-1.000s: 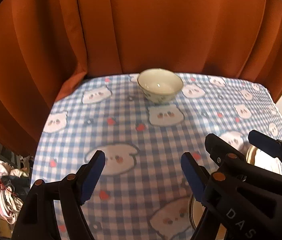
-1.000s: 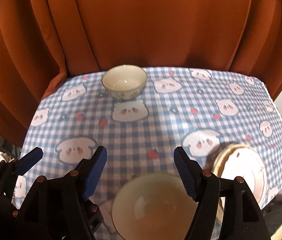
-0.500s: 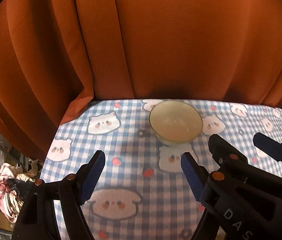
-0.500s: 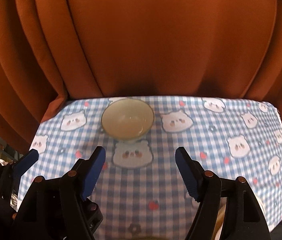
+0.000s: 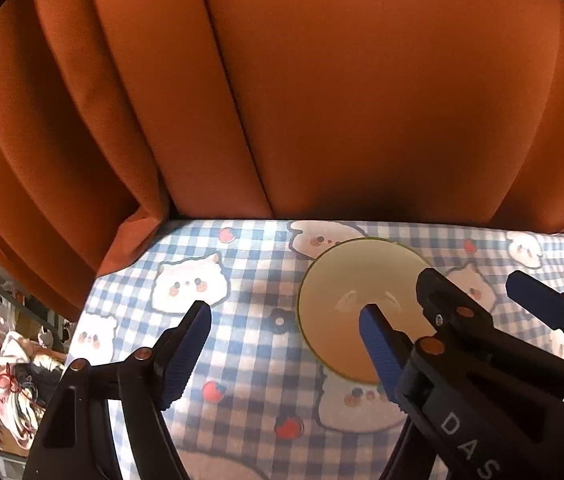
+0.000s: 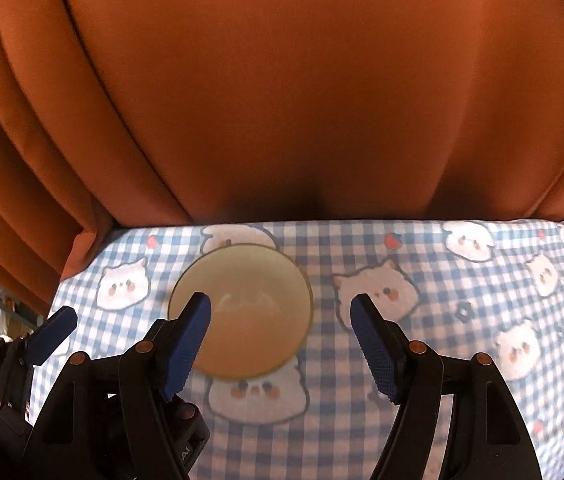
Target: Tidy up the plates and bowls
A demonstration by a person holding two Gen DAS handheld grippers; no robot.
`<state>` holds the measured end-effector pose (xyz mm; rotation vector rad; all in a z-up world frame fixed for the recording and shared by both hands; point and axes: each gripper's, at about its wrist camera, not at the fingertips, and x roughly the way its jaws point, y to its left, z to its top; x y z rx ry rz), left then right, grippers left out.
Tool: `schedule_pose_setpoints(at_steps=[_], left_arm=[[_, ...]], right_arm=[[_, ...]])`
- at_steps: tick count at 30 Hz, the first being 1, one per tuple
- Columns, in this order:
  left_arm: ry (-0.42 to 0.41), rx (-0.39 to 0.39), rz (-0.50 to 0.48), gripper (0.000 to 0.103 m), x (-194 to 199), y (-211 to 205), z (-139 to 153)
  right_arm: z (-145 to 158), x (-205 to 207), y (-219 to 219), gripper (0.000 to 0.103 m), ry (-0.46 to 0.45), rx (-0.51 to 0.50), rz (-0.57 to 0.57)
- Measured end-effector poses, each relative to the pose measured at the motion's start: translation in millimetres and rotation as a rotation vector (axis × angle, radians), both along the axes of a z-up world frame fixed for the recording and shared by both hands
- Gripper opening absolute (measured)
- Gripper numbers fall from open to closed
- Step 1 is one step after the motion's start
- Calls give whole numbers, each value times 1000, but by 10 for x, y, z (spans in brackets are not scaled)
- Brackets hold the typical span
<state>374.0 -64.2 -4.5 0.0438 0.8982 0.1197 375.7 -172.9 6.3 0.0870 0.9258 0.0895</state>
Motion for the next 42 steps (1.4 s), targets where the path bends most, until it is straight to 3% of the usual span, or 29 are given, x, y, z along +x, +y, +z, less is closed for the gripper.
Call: schedule_pose_setpoints(at_steps=[10, 13, 23, 35, 42], left_arm=[[45, -20, 11, 65, 298, -6, -438], [57, -11, 21, 62, 359, 19, -499], [78, -4, -15, 20, 489, -59, -642], [88, -3, 2, 21, 514, -45, -656], [73, -2, 9, 21, 360, -55, -511]], right_arm=[[-531, 366, 18, 75, 60, 25, -16], [-618, 414, 33, 68, 64, 30, -7], [-785, 530, 39, 25, 51, -12, -9], [-792, 581, -19, 21, 63, 11, 6], [-671, 444, -59, 21, 67, 22, 5]])
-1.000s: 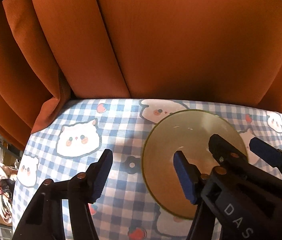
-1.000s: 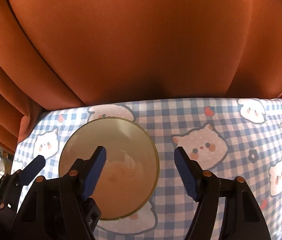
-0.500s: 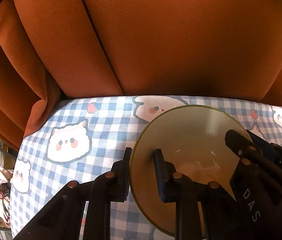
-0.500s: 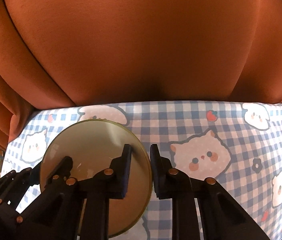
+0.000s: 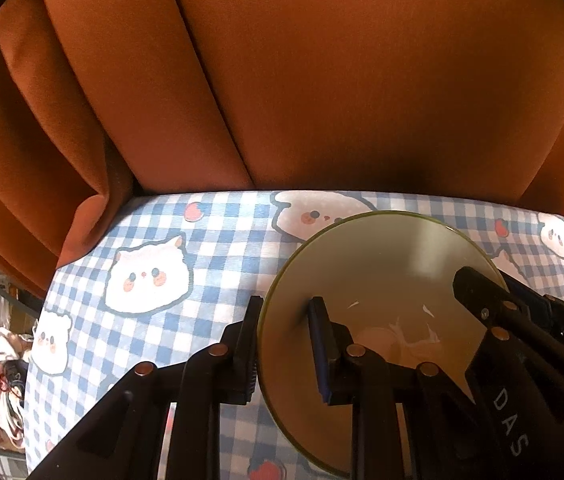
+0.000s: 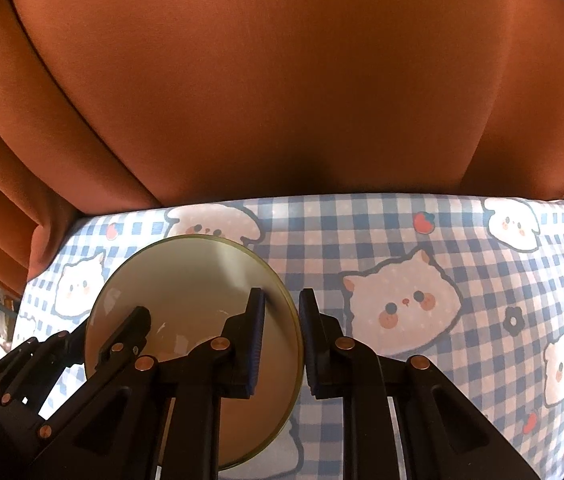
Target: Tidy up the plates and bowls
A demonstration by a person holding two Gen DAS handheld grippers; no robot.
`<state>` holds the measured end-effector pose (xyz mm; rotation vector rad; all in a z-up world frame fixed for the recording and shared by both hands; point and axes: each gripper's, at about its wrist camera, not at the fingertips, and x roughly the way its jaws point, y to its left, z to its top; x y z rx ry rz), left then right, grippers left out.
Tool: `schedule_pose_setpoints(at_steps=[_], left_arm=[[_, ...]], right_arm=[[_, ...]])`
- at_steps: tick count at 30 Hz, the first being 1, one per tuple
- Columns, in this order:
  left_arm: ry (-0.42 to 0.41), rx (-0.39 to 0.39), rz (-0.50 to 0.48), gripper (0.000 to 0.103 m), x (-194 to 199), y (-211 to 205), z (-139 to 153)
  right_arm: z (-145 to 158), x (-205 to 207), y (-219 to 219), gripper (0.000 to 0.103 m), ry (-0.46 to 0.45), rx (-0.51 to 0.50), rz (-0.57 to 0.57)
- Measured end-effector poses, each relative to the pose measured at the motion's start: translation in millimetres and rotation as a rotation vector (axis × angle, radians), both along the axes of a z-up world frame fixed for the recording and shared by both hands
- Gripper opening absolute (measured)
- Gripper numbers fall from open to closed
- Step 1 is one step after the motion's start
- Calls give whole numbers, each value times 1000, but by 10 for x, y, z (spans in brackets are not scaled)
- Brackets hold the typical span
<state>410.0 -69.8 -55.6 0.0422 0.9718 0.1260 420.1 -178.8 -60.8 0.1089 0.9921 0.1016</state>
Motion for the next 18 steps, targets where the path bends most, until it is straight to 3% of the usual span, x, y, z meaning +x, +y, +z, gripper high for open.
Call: schedule_pose_setpoints(at_steps=[18], left_arm=[[-86, -33, -22, 21, -792, 101, 698]], right_arm=[[839, -714, 55, 21, -83, -11, -29]])
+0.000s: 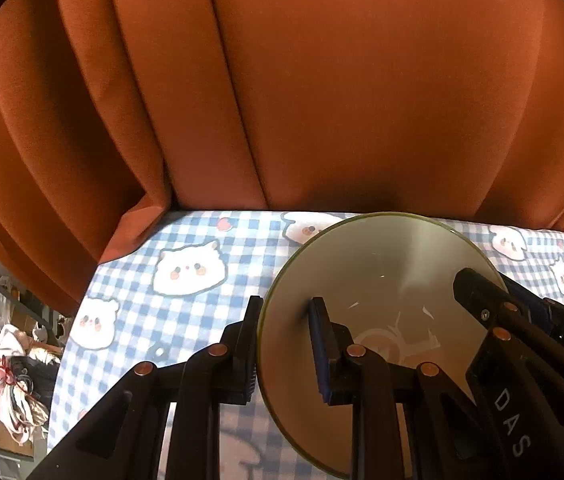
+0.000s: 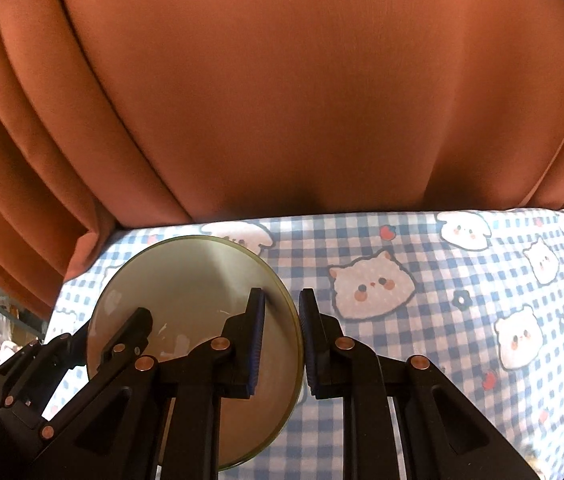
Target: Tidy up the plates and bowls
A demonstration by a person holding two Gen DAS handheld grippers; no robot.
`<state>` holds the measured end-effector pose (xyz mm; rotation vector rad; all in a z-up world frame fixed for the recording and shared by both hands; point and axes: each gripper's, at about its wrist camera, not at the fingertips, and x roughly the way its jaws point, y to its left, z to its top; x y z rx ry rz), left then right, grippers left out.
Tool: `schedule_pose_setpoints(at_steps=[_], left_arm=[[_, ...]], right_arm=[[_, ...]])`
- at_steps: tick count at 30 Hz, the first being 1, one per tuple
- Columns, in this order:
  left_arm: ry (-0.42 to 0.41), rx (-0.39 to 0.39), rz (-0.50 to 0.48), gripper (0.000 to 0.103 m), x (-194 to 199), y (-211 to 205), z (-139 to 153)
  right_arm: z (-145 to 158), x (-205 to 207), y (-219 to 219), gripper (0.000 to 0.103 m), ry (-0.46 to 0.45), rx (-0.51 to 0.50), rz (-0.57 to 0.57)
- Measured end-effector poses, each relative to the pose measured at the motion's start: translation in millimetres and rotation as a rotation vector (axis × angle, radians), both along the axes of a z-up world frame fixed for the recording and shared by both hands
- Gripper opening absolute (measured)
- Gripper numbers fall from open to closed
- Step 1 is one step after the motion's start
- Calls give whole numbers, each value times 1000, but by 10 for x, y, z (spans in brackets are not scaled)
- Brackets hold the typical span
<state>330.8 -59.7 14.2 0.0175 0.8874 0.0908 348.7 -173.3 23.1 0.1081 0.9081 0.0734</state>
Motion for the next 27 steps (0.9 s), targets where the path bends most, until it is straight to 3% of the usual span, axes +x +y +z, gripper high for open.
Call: schedule_pose_setpoints(at_steps=[17, 27], left_arm=[[-54, -37, -123, 22, -819, 250, 394], [-61, -54, -209, 22, -1287, 205, 397]], right_arm=[[517, -1062, 303, 21, -58, -57, -88], [632, -1678, 280, 21, -80, -89, -175]])
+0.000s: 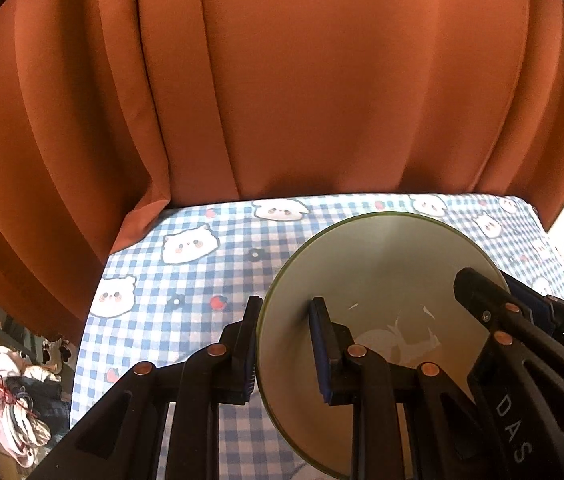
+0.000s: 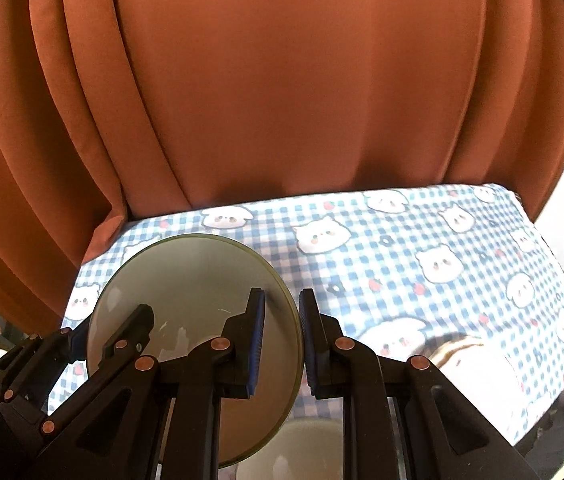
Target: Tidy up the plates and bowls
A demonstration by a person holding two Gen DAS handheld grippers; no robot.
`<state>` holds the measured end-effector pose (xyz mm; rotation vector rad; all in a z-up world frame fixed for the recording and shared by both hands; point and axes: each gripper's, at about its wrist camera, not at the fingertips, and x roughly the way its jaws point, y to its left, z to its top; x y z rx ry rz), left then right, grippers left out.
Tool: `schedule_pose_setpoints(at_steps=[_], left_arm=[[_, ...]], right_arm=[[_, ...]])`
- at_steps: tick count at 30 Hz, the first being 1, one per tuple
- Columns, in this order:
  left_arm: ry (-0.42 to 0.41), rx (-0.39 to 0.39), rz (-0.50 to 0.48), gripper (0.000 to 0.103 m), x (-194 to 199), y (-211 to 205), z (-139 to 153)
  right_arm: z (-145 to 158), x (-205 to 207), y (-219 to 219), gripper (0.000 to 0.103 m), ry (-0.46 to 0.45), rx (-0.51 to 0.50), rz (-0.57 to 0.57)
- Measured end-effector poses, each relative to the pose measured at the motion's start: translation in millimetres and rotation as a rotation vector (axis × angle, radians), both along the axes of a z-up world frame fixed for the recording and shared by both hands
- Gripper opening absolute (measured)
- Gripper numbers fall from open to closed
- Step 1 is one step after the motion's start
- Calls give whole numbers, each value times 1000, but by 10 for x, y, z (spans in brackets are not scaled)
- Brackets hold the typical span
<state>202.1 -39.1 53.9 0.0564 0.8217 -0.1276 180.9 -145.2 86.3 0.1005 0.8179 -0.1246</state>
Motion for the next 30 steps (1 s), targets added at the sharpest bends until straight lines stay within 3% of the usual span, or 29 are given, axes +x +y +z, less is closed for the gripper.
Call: schedule_pose_setpoints(at_steps=[12, 30], left_arm=[[6, 21, -26, 22, -535, -256, -27], [101, 39, 81, 22, -1066, -650, -306]], right_arm=[[-80, -554, -211, 21, 18, 6, -25], [-391, -1019, -634, 21, 107, 35, 95]])
